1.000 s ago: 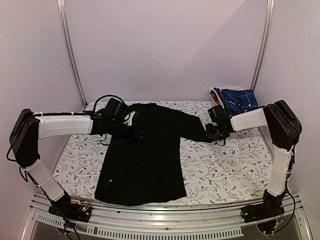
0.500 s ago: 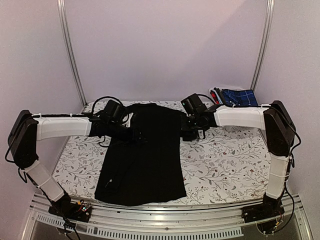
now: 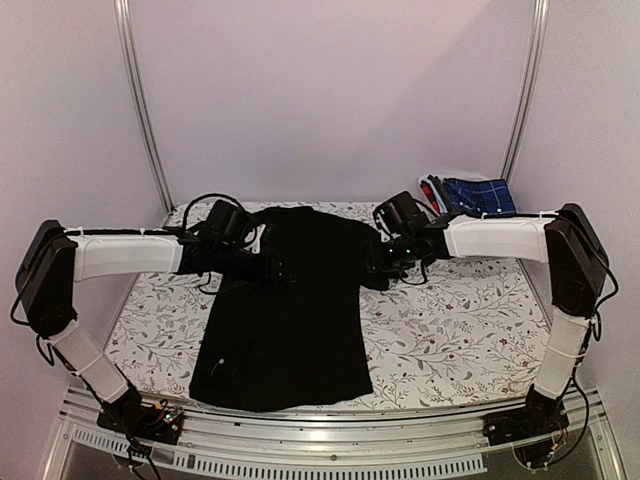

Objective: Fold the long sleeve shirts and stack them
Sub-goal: Adjust the sleeve at the center of the board.

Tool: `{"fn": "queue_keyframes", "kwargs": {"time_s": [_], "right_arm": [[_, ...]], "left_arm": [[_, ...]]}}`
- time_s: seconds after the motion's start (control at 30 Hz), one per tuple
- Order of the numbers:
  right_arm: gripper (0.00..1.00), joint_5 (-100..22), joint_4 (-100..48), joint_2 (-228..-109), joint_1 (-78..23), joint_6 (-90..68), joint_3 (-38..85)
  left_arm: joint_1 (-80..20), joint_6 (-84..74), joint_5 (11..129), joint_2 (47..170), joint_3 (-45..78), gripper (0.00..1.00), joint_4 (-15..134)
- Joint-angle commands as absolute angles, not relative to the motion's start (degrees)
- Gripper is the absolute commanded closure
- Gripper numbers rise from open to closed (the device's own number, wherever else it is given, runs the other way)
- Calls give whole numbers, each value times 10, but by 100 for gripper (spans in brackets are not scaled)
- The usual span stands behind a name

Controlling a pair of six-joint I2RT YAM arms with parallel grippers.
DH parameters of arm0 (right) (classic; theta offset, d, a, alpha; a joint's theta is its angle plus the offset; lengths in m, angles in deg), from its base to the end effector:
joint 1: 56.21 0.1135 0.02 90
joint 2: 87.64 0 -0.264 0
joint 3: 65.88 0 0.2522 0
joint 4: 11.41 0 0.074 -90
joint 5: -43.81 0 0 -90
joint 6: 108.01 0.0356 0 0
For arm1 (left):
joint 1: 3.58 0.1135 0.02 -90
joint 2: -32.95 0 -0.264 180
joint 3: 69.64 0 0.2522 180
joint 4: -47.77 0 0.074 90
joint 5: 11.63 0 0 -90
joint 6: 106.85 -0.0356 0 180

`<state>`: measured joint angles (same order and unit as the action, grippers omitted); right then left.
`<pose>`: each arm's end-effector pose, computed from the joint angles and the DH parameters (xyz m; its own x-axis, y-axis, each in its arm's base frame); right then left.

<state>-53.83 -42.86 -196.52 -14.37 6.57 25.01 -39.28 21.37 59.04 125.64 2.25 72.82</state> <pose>0.3133 0.2742 0.2024 -0.7629 -0.1297 -0.6333 -0.3072 0.9347 0.1786 0.2717 -0.2098 0.2105 -0.9143 -0.0619 -0.4003 0.2192 0.7554 -0.6175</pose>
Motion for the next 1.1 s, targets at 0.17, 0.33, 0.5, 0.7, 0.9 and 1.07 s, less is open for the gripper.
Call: {"fn": "queue_keyframes", "kwargs": {"time_s": [0.17, 0.33, 0.5, 0.7, 0.9, 1.07], "right_arm": [[52, -520, -413, -1935, -251, 93, 214], [55, -569, -456, -1999, -257, 77, 263], [55, -585, -488, -2062, -257, 70, 311], [53, -598, -504, -2092, -253, 73, 313], [52, -614, -516, -2109, -231, 85, 291], [77, -591, -499, -2123, -231, 95, 272]], "left_arm": [[-390, 220, 582, 1257, 17, 51, 716], [-390, 219, 583, 1254, 19, 51, 721], [-390, 216, 584, 1252, 19, 51, 728], [-390, 214, 585, 1245, 15, 51, 730], [-389, 213, 584, 1253, 19, 51, 727], [-390, 218, 584, 1261, 24, 51, 728]]}}
